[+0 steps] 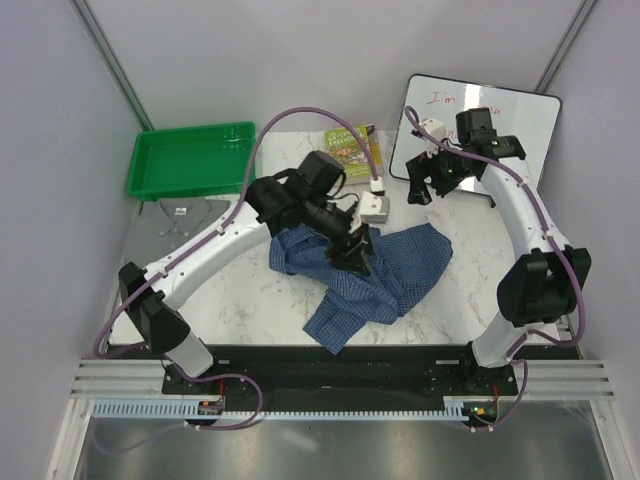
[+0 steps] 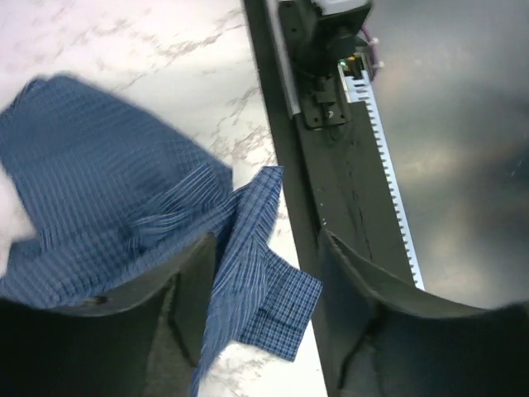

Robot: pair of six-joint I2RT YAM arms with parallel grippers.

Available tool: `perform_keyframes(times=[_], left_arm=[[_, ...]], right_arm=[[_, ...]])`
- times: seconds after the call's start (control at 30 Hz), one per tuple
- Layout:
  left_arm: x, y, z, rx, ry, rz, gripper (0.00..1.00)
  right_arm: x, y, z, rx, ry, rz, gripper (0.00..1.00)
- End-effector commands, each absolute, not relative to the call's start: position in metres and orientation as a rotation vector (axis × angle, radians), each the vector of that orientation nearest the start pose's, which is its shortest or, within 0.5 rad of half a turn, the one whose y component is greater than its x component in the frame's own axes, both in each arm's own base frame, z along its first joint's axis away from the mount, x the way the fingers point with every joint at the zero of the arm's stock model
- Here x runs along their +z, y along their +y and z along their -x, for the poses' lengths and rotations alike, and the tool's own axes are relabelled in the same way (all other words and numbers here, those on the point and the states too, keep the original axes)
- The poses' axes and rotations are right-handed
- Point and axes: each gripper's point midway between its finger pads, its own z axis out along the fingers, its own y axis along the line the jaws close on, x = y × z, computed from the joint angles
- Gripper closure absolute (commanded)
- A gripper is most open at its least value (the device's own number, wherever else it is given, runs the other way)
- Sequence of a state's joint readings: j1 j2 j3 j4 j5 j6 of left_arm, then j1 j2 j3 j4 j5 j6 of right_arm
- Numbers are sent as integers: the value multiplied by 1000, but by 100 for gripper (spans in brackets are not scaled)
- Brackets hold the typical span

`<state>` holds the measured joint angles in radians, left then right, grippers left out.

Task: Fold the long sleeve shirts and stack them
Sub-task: Flatten the shirt out

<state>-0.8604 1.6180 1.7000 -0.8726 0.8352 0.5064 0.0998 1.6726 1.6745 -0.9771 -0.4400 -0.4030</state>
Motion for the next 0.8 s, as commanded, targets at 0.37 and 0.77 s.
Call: perform_keyframes(times=[0.37, 0.77], left_arm=[[125, -119, -322, -965, 2518, -410, 37], [50, -123, -341, -1107, 2666, -254, 41]], right_arm=[[155, 269, -361, 574, 2262, 1368, 19], [110, 307, -400, 638, 2293, 1389, 18]])
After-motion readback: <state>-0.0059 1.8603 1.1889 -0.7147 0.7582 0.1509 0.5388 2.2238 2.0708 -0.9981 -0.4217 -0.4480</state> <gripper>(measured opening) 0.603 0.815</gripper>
